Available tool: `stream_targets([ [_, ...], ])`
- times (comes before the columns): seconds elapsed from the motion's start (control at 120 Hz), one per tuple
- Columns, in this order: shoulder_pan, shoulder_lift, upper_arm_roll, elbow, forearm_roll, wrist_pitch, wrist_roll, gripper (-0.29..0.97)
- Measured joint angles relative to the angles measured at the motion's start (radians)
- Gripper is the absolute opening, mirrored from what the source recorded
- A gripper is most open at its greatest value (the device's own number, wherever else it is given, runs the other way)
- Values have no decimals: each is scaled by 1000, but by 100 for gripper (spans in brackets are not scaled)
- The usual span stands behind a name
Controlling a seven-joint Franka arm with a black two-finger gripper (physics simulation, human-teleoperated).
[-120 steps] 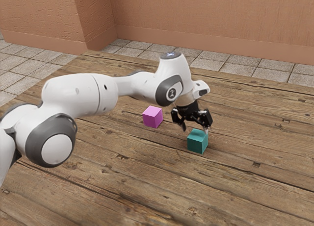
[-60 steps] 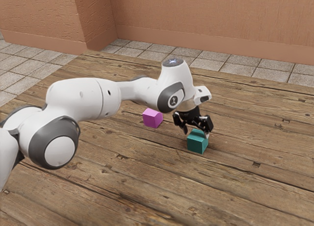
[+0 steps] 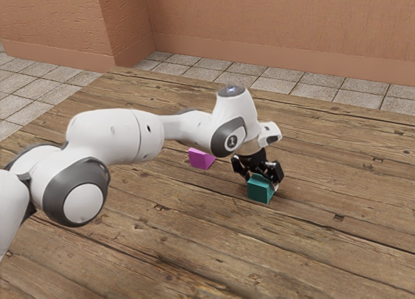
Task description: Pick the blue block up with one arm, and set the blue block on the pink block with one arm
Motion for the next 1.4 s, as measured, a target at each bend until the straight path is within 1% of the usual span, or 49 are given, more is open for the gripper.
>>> stream_targets([
  [0.083, 0, 2, 0, 0, 0, 4, 3, 67],
  [0.258, 2, -6, 1, -5, 3, 9, 9, 42],
  [0.325, 2, -17, 4, -10, 12, 9, 9, 36],
  [0.383, 4, -35, 9, -23, 22, 10, 8, 35],
  [0.45, 7, -82, 14, -68, 31, 11, 6, 34],
  [0.525, 33, -216, 32, -192, 48, 11, 4, 34],
  [0.575, 66, -276, 34, -230, 72, 8, 3, 35],
  [0.633, 113, -299, 27, -240, 99, 2, 4, 36],
  [0.717, 157, -309, 25, -238, 120, -13, 6, 36],
  [0.867, 207, -309, 15, -216, 147, -43, 14, 36],
  [0.95, 248, -301, -12, -196, 160, -57, 20, 37],
  [1.025, 271, -274, -37, -149, 176, -72, 27, 37],
  [1.142, 296, -240, -49, -106, 188, -87, 39, 37],
  [1.4, 310, -120, -61, 21, 194, -101, 66, 37],
])
